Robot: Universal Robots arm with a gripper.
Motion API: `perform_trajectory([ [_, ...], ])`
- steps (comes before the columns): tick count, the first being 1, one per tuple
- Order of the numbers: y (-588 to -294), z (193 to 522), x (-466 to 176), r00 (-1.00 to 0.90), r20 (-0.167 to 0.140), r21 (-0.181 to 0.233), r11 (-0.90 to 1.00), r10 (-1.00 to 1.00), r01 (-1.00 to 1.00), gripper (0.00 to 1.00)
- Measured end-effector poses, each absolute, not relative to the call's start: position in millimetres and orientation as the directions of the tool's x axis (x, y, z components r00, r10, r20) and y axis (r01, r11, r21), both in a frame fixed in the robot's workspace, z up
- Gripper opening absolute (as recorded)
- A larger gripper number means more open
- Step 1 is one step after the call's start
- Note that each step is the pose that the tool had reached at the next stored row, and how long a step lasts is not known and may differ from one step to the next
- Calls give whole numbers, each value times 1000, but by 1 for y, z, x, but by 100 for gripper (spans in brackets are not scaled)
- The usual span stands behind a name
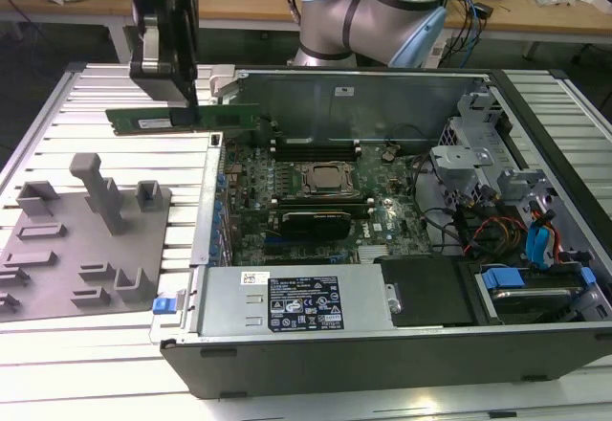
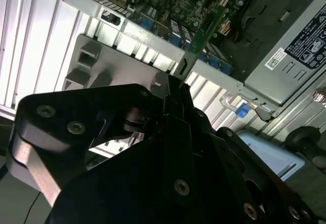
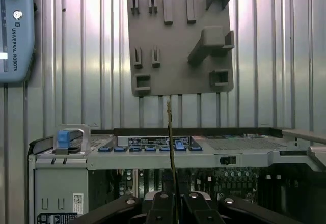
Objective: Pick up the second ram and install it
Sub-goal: 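Pick up the second ram and move it above second insertion slot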
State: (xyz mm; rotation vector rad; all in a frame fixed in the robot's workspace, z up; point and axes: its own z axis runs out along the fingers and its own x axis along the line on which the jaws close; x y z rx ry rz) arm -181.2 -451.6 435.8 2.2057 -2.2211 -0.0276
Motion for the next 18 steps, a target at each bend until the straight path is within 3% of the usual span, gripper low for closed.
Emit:
perform_trajectory([
  [6,-448,428,-161,-11,-6,23,11,-1000,-1000,14],
  [7,-448,427,-157,-16,-26,23,15,-1000,-1000,14],
  [9,-448,422,-153,-34,-39,24,33,-999,-999,14],
  [18,-443,414,-124,-41,-39,29,40,-998,-999,14],
])
